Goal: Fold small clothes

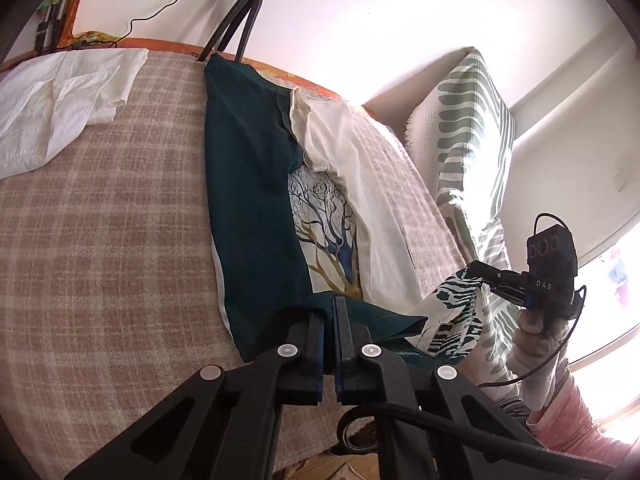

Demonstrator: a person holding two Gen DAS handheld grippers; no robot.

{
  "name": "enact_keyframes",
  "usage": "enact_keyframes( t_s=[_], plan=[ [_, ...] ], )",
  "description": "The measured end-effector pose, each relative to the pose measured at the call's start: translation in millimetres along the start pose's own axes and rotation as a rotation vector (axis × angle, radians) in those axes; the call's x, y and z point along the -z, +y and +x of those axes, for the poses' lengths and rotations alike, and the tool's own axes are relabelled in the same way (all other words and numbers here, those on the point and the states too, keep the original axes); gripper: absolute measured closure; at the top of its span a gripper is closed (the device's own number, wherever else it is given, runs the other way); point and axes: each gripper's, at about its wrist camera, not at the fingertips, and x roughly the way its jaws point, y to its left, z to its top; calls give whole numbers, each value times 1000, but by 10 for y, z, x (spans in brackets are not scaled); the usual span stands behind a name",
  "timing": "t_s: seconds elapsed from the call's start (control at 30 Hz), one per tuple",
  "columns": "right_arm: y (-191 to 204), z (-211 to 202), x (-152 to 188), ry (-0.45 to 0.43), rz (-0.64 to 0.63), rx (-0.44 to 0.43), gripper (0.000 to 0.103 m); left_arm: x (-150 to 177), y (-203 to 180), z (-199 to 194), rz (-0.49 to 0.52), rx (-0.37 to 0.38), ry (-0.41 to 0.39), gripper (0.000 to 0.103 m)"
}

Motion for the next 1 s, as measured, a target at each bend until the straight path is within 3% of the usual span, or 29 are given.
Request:
enact_keyframes(
  t_s=[0.33, 0.63, 0.7, 0.77, 0.83, 0.87, 1.0],
  plan=[
    [-108, 461, -802, -8, -4, 105, 100, -784, 223, 386, 32, -81, 2, 103],
    [-445, 907, -1118, 18, 25, 186, 100, -1011, 474, 763, 28, -140, 20, 103],
    [-470, 956, -1142, 21, 14, 223, 100, -1042, 516, 790, 24, -158, 12, 96],
    [-507, 955, -1180, 15, 14, 250, 98, -1074, 543, 764, 18, -191, -8, 60],
    [-509, 868, -1198, -16, 6, 279, 78, -1081, 557, 675, 23, -202, -40, 56],
    [-486, 805, -1192, -38, -9, 286, 73, -1077, 556, 630, 31, -201, -47, 56],
    [-310, 641, -1081, -46, -105, 283, 70, -993, 485, 487, 88, -187, -60, 56]
  ],
)
